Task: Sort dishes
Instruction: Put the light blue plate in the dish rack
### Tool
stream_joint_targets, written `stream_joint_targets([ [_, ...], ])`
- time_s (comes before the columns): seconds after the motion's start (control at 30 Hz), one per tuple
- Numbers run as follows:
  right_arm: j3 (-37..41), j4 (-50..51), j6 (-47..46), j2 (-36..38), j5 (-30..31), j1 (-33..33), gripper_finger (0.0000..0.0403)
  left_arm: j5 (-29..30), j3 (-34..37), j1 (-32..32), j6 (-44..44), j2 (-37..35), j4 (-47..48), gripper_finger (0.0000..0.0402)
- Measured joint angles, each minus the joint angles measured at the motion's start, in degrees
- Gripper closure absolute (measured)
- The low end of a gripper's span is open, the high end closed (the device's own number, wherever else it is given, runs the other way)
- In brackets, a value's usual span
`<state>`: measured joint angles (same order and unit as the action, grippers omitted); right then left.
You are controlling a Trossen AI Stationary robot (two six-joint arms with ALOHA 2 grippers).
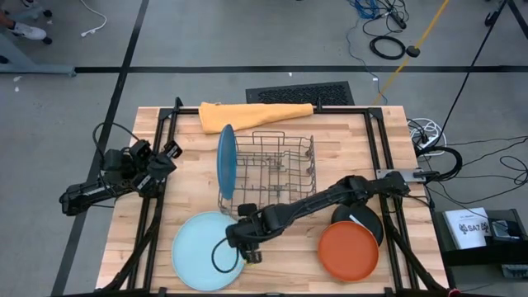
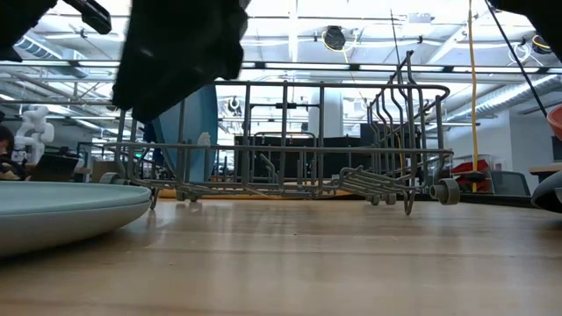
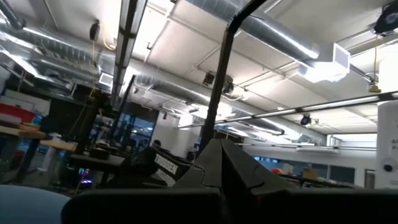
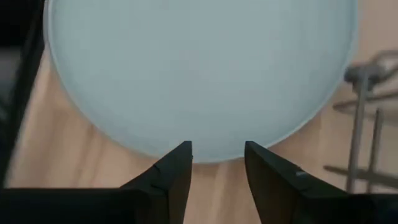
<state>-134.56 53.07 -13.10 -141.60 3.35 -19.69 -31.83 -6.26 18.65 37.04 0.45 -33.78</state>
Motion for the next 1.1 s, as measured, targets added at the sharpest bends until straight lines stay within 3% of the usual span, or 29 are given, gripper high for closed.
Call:
stream_joint_targets([
  [0.13, -0.1, -1.3, -14.2, 0.1, 1.4, -0.2, 0.0245, -1.4, 0.0, 0.0, -0.1, 0.0, 0.0, 0.0401],
  [0.3, -0.1, -0.1, -31.6, -0.2, 10.4, -2.0, 0.0208, -4.3, 0.0, 0.0, -0.4, 0.0, -0.2, 0.0401],
  [0.53, 0.0, -0.1, -47.1, -2.1, 13.7, -4.4, 0.0217, -6.8, 0.0, 0.0, -1.4, 0.0, -0.9, 0.0401],
  [0.73, 0.0, -1.5, -49.2, -2.1, 19.8, -5.9, 0.0235, -9.3, 0.0, 0.0, -0.5, 0.0, -1.8, 0.0401],
  [1.1, 0.1, -1.9, -34.1, 2.1, 22.1, -4.4, 0.0233, -10.0, 0.0, 0.0, 0.6, 0.0, -1.9, 0.0401],
])
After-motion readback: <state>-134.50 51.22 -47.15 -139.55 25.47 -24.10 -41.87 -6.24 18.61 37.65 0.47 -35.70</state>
